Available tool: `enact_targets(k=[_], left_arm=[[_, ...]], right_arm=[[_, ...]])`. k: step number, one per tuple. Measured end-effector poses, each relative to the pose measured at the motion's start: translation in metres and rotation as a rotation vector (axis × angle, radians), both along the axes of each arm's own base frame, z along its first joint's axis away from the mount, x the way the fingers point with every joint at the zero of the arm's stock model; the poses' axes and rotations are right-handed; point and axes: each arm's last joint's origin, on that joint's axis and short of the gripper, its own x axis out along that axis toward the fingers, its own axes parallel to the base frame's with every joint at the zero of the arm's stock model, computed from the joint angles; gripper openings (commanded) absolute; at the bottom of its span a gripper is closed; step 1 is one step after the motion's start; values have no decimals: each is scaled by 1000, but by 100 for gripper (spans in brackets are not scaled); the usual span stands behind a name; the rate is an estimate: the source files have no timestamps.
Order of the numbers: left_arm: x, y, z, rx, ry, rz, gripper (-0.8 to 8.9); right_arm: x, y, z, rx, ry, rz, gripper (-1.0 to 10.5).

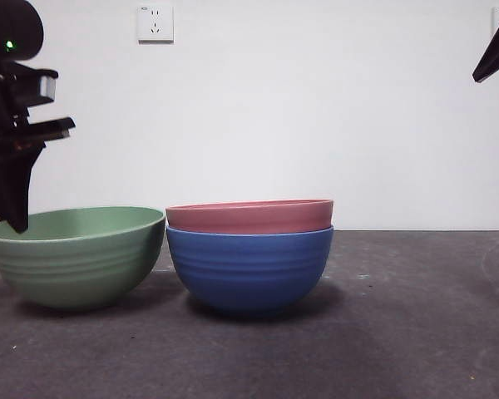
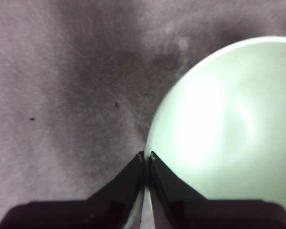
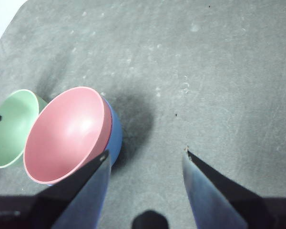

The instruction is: Pick up the green bowl on the top,put the green bowl on the left,pick up the red bowl in the middle,put the red bowl on the right

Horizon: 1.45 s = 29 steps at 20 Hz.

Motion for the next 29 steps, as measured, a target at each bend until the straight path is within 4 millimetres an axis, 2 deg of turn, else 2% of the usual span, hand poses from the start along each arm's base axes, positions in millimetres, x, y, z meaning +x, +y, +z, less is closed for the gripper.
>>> enact_targets(k=[3, 4, 6, 7, 9, 11, 13, 16, 22, 25, 28, 29], left_arm=[[4, 0, -4, -1, 11, 7, 1], [4, 0, -4, -1, 10, 6, 54], [4, 0, -4, -1, 13, 7, 328], [4, -1, -5, 0, 18, 7, 399], [4, -1, -5, 0, 18, 7, 406], [3, 0, -4, -1, 14, 7, 406], [-1, 0, 7, -8, -21, 9, 406], [-19, 3, 39, -43, -140, 21, 406], [-69, 11, 99, -160, -388, 9, 406], [-89, 14, 116, -189, -475, -2, 406], [-98, 15, 122, -199, -504, -3, 406], [-99, 15, 122, -199, -499, -1, 406]], right_arm=[[0, 0, 0, 0, 0, 0, 254], [0, 0, 0, 0, 0, 0, 258], [0, 0, 0, 0, 0, 0, 262], [0, 0, 0, 0, 0, 0, 263], [1, 0, 0, -1, 5, 1, 328], [7, 5, 4, -9, 14, 25, 327], [15, 13, 11, -22, 26, 73, 323], [32, 35, 23, -62, 67, 177, 320], [69, 100, 33, -264, 188, 324, 312], [86, 127, 24, -371, 214, 341, 311], [98, 141, 5, -430, 262, 346, 296], [101, 143, -3, -442, 287, 349, 248]])
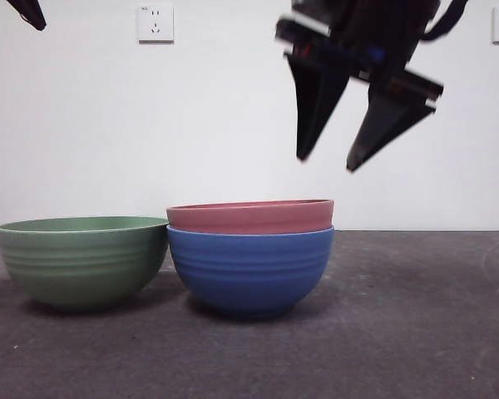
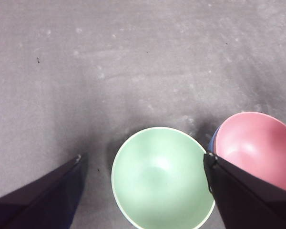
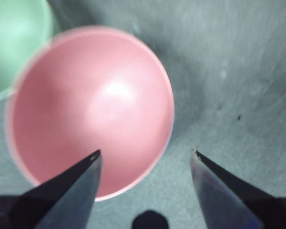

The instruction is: Pick up the green bowl on the top,put the green bowl on the left,pick up the red bowl in the middle,put the red bowl on the right

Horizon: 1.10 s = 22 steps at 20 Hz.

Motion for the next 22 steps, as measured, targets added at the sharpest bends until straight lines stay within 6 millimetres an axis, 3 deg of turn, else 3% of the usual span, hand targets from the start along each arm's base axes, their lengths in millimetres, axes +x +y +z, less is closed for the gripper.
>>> enact_targets(k=[8, 16, 22], left_arm=[[-1, 0, -1, 2, 14, -1, 406], [-1, 0, -2, 5, 26, -1, 406], [-3, 0, -3, 8, 44, -1, 406]], right_arm=[[16, 11, -30, -45, 52, 5, 178], [19, 10, -30, -43, 36, -7, -7], [20, 10, -30, -69, 15, -19, -8]])
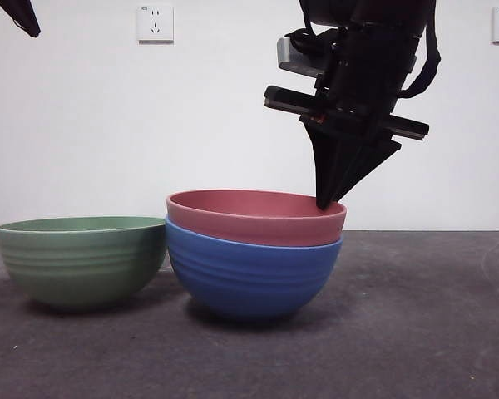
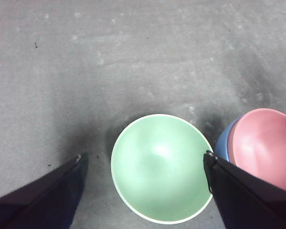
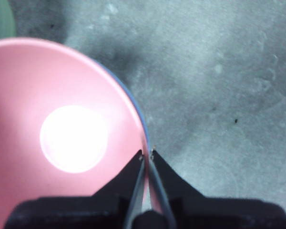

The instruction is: Pick up the green bowl on the top,put the green bowl on the left,pick up the red bowl in the middle,put the red bowl on the right

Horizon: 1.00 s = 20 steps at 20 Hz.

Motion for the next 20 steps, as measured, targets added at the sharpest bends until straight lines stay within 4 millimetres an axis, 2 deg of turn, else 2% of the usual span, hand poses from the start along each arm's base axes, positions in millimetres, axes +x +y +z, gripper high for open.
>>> enact_targets(k=[9, 20], left_arm=[[0, 0, 0, 0, 2, 0, 406], [0, 0, 0, 0, 2, 0, 406]], right_arm=[[-1, 0, 5, 17, -20, -5, -8], [-18, -11, 42, 125, -93, 15, -8]])
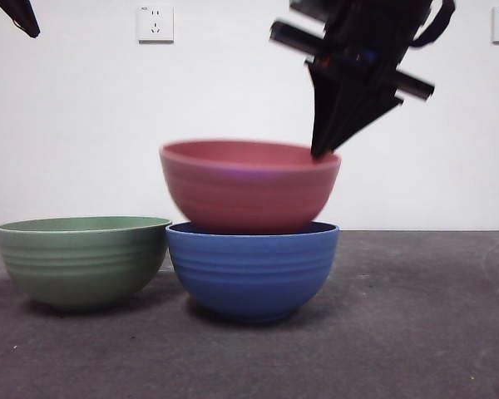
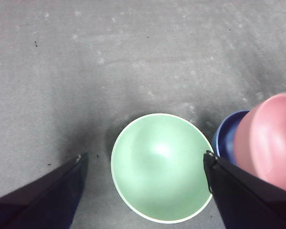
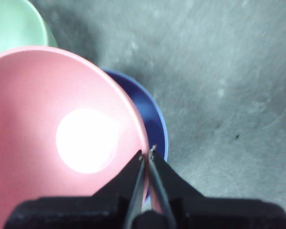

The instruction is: Pick up the green bowl on the top,put the green bowl on the left,pick up the red bowl in the middle,put the red bowl on the right

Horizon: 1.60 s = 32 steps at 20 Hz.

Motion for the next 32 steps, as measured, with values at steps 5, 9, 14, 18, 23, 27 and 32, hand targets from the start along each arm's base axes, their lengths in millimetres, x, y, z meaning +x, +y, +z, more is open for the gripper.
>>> enact_targets(k=[5, 9, 14, 18, 23, 27, 32], left_arm=[[0, 0, 0, 0, 0, 0, 406], [0, 0, 0, 0, 0, 0, 406], [0, 0, 0, 0, 0, 0, 406], [0, 0, 0, 0, 0, 0, 405], [0, 0, 0, 0, 0, 0, 406], [0, 0, 0, 0, 1, 0, 406], [0, 0, 0, 0, 1, 0, 405]], right_arm=[[-28, -48, 40, -33, -57, -114, -8], [-44, -103, 52, -150, -34, -301, -8], [-33, -135, 16, -79, 42, -378, -8], [-5, -134, -19, -53, 81, -378, -8], [29, -128, -59, -50, 162, -360, -2], [33, -126, -68, -16, 204, -335, 206], [23, -127, -41, 21, 91, -334, 249]])
